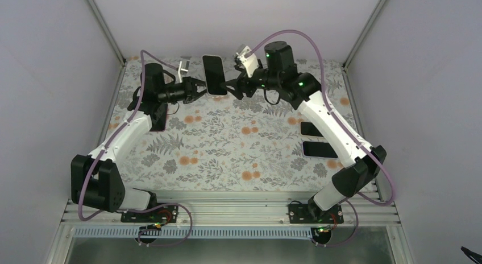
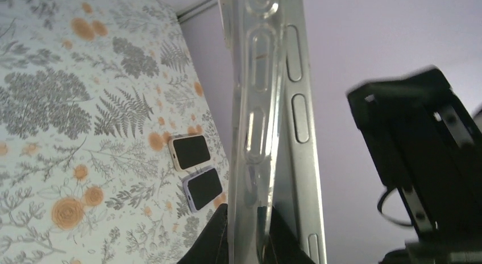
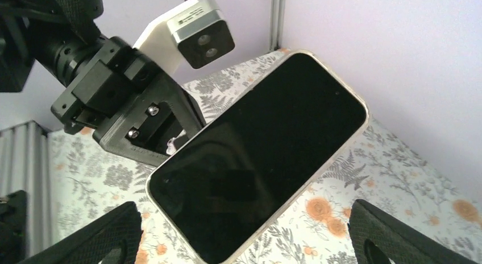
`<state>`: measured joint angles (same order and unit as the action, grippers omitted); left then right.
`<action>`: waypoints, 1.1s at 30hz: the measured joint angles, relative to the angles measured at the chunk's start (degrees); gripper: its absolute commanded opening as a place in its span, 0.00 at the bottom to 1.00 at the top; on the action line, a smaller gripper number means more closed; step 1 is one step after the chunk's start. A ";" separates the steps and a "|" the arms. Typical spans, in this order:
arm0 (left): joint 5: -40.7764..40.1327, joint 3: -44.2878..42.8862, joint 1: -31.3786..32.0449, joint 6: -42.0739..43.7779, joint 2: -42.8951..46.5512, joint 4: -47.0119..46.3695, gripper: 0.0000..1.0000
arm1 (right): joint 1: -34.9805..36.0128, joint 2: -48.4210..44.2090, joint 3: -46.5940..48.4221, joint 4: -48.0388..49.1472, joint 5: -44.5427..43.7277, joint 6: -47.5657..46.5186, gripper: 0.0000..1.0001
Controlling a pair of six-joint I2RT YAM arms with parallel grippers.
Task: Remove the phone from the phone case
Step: Remove the phone case from the phone.
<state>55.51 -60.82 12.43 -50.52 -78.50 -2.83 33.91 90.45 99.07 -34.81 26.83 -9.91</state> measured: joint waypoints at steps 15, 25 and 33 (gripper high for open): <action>-0.87 2.14 -2.14 -15.34 -2.14 -0.28 0.02 | 14.88 2.34 -3.39 2.10 -24.79 -9.07 0.68; -0.74 3.32 -2.32 -18.58 -2.14 -1.51 0.02 | 17.11 4.26 -3.41 6.08 -34.10 -12.92 0.57; -0.61 4.07 -2.47 -19.52 -2.19 -1.51 0.02 | 17.14 5.73 -4.00 8.52 -36.15 -14.19 0.57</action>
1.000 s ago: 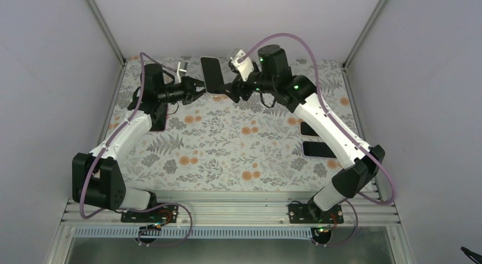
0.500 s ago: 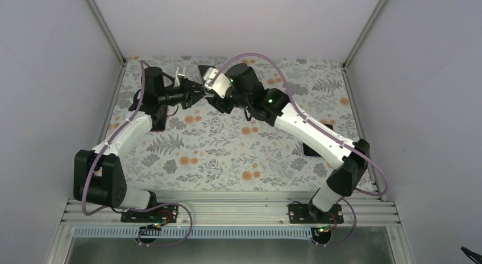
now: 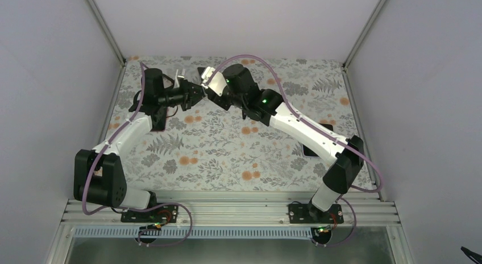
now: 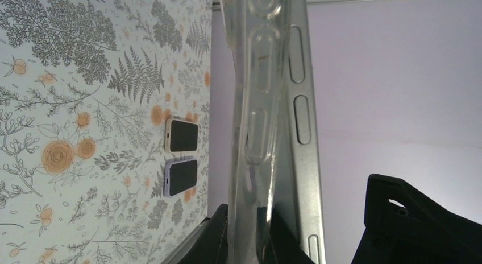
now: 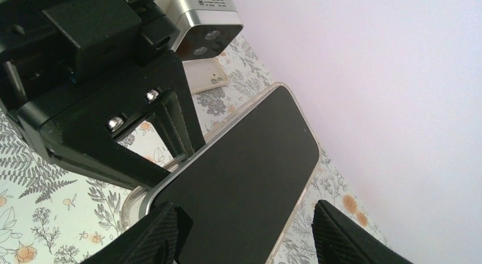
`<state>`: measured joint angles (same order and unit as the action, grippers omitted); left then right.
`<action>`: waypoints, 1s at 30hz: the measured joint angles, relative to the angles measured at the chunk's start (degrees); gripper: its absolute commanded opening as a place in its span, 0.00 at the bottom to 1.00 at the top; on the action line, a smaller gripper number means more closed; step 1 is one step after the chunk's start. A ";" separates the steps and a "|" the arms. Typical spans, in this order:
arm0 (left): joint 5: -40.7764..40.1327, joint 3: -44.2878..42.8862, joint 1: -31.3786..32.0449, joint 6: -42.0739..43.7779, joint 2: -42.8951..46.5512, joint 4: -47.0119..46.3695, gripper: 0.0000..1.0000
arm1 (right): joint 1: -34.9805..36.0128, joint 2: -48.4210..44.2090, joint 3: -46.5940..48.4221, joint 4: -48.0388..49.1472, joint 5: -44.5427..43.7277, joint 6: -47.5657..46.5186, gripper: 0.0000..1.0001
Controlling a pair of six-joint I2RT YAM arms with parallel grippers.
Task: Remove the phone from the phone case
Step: Remove the phone case from the phone.
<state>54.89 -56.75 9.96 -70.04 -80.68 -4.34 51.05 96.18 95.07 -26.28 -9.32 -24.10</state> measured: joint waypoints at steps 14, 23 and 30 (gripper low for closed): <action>0.17 0.85 -0.90 -0.92 -1.53 -0.31 0.02 | 2.25 0.00 -1.97 -0.42 1.97 -0.13 0.56; 0.20 0.87 -1.18 -1.25 -1.55 -0.63 0.02 | 2.51 0.00 -4.11 0.09 -0.74 -1.01 0.49; 0.20 2.14 -1.18 -1.62 -1.55 -1.07 0.02 | 2.54 0.00 -4.79 2.36 -3.93 -2.27 0.46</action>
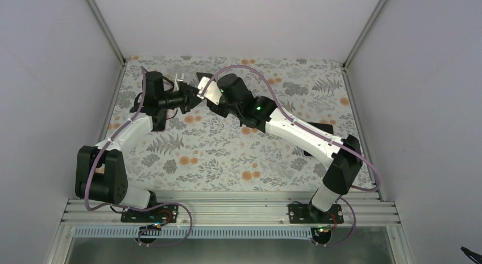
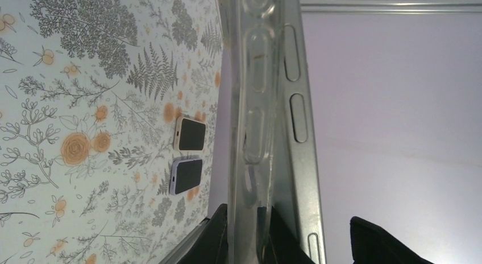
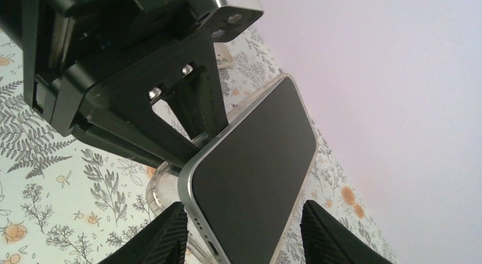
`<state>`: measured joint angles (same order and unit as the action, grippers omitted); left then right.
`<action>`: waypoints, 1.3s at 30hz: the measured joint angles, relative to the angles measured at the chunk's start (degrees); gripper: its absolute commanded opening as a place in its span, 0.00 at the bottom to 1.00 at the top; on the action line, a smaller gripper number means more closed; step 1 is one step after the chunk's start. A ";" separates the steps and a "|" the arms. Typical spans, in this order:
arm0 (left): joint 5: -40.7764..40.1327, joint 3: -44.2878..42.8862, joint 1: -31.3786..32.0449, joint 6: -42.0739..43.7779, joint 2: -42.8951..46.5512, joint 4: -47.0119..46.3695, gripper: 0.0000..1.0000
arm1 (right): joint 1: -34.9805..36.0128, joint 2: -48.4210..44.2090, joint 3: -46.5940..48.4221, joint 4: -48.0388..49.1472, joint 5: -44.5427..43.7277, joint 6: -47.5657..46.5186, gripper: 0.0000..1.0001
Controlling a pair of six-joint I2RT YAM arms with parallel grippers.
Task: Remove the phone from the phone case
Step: Remove the phone case from the phone.
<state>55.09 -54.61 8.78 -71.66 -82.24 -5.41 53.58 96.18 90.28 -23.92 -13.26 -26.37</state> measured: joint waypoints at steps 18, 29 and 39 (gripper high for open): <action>-0.61 0.46 -0.15 -0.98 0.00 0.11 0.02 | 0.52 0.96 -2.69 5.49 -3.34 -5.60 0.44; -2.86 0.46 -0.11 -0.55 0.00 0.98 0.02 | 2.05 1.55 -8.46 17.05 -11.10 -15.61 0.42; -6.03 -0.39 1.29 4.20 0.00 4.20 0.02 | 2.21 3.87 -8.70 19.69 -13.79 -20.04 0.37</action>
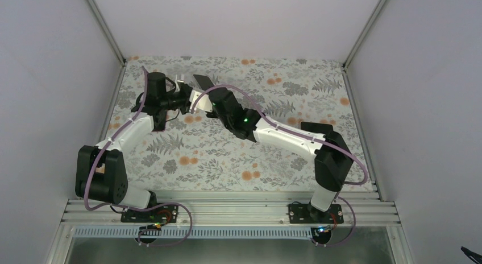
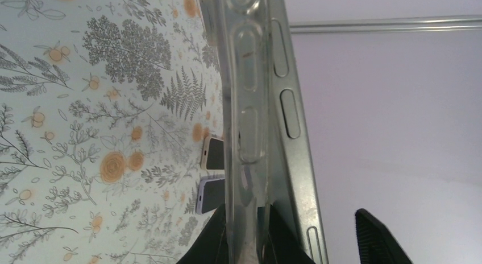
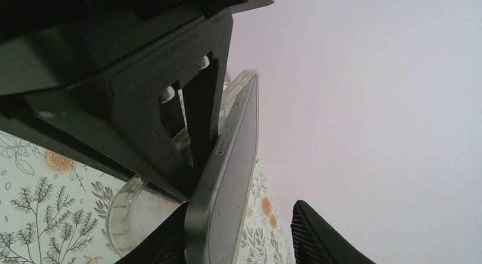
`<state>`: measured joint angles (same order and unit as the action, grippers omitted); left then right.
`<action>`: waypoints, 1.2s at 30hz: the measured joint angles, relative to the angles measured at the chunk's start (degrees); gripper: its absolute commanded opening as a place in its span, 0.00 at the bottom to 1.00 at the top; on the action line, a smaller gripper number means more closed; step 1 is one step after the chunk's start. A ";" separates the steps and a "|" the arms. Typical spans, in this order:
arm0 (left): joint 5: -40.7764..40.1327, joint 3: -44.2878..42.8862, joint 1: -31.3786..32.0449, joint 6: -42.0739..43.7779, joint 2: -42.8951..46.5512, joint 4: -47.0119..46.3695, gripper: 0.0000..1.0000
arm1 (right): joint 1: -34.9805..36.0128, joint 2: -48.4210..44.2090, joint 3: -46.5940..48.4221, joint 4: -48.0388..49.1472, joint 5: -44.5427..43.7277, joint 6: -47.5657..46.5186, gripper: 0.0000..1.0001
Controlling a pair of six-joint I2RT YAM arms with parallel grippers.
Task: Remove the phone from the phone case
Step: Remove the phone case from the phone.
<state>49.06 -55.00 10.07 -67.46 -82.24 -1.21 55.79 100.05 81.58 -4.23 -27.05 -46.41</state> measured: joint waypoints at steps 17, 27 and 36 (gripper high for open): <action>-2.56 -0.81 0.20 2.43 0.00 1.01 0.02 | -1.18 1.73 0.11 1.75 1.40 0.61 0.04; -2.75 -1.62 0.15 5.62 0.15 3.89 0.02 | -3.04 -0.02 0.46 -1.88 7.30 6.95 0.04; -2.80 -2.21 0.28 8.31 1.49 5.38 0.02 | -5.03 -1.55 3.45 -7.48 13.18 13.73 0.04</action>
<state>46.26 -57.21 10.35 -59.16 -80.75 4.16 50.76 98.50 85.03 -11.70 -13.87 -32.69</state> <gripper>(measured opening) 0.088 0.052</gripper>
